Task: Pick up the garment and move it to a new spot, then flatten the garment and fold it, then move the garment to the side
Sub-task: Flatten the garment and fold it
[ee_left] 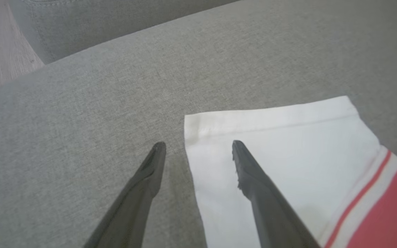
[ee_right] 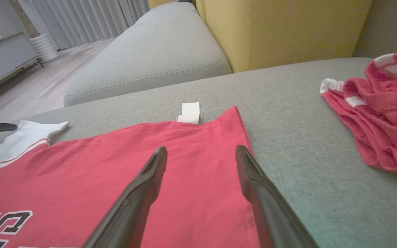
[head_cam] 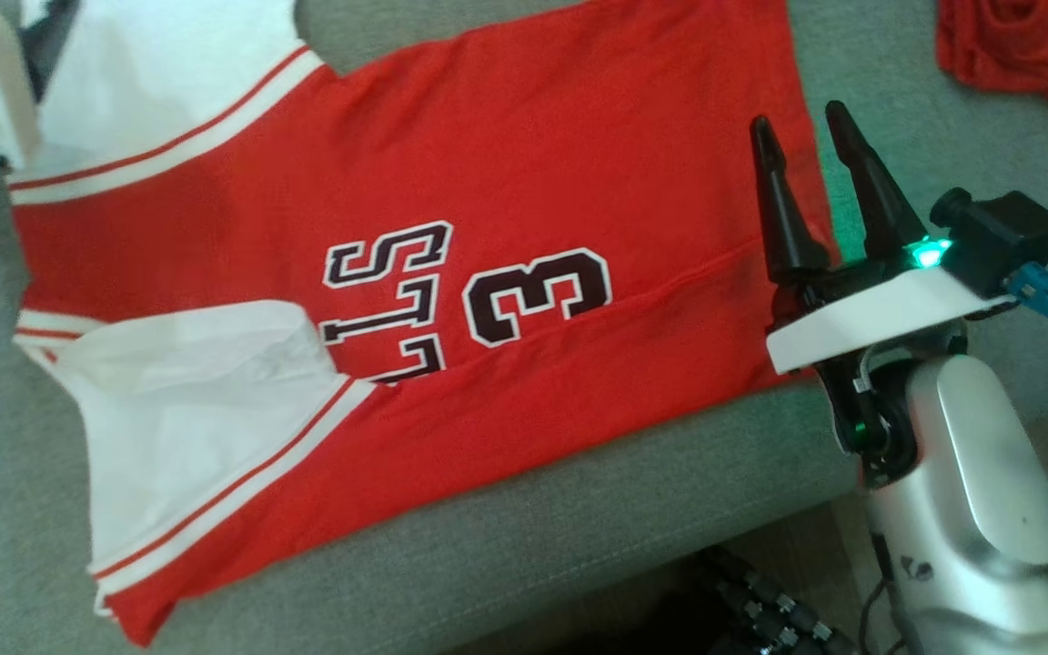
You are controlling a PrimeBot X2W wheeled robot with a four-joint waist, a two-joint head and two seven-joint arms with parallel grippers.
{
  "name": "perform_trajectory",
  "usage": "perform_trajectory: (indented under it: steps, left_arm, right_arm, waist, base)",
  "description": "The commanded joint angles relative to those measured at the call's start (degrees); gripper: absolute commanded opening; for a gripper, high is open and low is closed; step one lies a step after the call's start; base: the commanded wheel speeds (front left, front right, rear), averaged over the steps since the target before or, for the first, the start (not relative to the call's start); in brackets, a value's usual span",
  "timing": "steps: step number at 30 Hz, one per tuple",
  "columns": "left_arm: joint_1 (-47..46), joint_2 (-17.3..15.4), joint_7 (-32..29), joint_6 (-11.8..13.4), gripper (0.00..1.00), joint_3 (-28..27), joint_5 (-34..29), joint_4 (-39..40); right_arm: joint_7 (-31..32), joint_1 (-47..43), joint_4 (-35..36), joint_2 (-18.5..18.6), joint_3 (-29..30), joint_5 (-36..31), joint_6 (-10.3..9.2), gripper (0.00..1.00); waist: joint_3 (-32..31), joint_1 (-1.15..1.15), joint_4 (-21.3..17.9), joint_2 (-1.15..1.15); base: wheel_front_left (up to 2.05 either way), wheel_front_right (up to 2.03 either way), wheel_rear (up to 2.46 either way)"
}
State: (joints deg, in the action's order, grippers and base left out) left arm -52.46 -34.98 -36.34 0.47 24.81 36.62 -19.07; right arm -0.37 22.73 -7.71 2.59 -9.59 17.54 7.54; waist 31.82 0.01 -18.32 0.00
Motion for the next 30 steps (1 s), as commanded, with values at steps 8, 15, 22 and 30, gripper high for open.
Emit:
perform_trajectory:
  steps: [8, 15, 22, 30]
  left_arm:
    - [-4.33, -3.24, 0.22, -0.83, 1.00, -2.08, -0.52, -2.05]
    - [-4.54, -2.55, 1.13, -1.68, 0.99, -1.12, -0.61, -3.62]
    - [-5.06, -1.47, 2.20, -2.54, 0.00, -0.37, -0.46, -4.66]
    - [-5.57, 0.22, 6.83, -4.67, 0.00, 0.27, -0.01, -2.40]
  right_arm:
    - [-1.27, 0.79, 1.14, 0.29, -1.31, 0.23, -0.05, 1.00]
    - [-0.59, 1.75, 1.71, 0.29, -2.03, -0.31, -0.05, 1.00]
    - [0.15, 2.95, 1.84, 0.29, -1.87, -1.10, -0.05, 1.00]
    - [7.23, 8.54, -1.82, 3.28, 1.61, -8.23, -0.05, 1.00]
  waist:
    - [0.67, -0.01, -1.63, 0.00]
    - [1.30, -0.01, -2.20, 0.00]
    - [1.92, -0.01, -1.90, 0.00]
    - [-0.21, -0.01, 1.31, 0.00]
  base:
    - [0.00, 0.00, 0.00]
    - [0.00, 0.00, 0.00]
    - [0.00, 0.00, 0.00]
    - [0.00, 0.00, 0.00]
